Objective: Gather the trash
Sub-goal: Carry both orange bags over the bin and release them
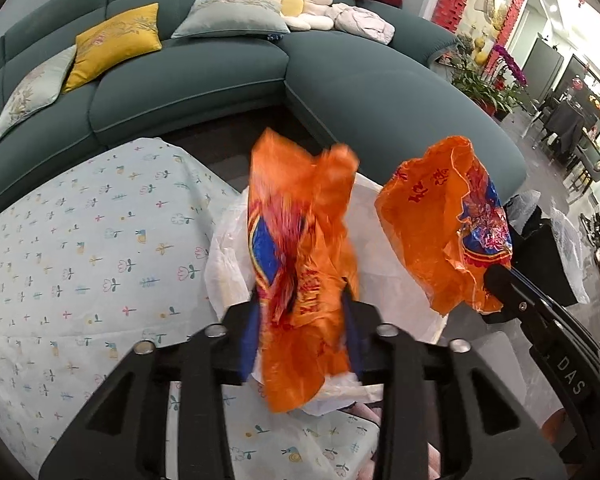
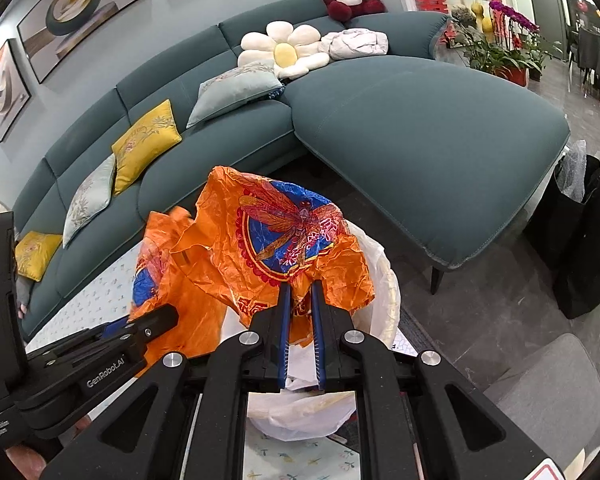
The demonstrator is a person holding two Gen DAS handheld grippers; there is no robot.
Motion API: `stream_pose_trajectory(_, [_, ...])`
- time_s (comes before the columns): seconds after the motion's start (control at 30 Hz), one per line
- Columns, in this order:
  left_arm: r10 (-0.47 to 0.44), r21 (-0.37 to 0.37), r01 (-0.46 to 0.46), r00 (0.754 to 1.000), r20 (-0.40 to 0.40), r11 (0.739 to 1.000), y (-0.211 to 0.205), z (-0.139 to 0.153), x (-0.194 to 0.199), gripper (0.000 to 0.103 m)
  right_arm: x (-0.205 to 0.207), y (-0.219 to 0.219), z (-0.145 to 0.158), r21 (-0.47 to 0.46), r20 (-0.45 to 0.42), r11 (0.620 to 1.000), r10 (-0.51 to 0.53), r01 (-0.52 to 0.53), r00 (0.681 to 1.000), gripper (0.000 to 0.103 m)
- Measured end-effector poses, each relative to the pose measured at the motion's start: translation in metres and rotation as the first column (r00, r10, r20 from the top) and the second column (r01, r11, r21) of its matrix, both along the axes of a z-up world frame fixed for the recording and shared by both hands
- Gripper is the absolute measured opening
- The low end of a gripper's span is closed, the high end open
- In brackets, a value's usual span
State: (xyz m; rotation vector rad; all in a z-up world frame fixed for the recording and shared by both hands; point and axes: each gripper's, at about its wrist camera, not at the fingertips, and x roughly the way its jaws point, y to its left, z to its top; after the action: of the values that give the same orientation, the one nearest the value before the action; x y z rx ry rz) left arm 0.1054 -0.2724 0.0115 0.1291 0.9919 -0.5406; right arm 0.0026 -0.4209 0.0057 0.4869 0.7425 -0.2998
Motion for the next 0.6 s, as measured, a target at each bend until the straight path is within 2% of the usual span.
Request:
stream_pose_trajectory(0.2, [0.022, -0.004, -0.023, 1.0, -0.007, 1.0, 0.008, -0.001, 0.004, 0.036, 0.005, 0.003, -0.002, 0.003, 0.0, 1.0, 0.006, -0.006, 1.0, 0.01])
stream_pose_trajectory(0.27, [0.035, 0.001, -0.035, 0.999, 0.002, 0.999, 0.011, -0.001, 0.004, 0.043, 0.008, 0.003, -0.003, 0.005, -0.002, 1.0, 0.013, -0.013, 1.0, 0.01])
stream_pose_trajectory(0.43, [0.054, -0.023, -0.054, 0.999, -0.004, 0.998, 0.017, 0.001, 0.006, 0.045, 0.012, 0.004, -0.006, 0.002, -0.008, 1.0, 0.028, -0.028, 1.0, 0.01])
stream_pose_trajectory(0.53, [0.058, -0.03, -0.058, 0.998, 0.001, 0.998, 0.015, 0.002, 0.007, 0.051, 0.014, 0.004, -0.006, 0.003, -0.009, 1.0, 0.03, -0.03, 0.999, 0.01])
stream_pose_trajectory(0.6, [0.046, -0.038, -0.046, 0.999, 0.003, 0.998, 0.013, 0.004, 0.007, 0.051, 0.014, 0.004, -0.006, 0.002, -0.01, 1.0, 0.029, -0.029, 1.0, 0.01])
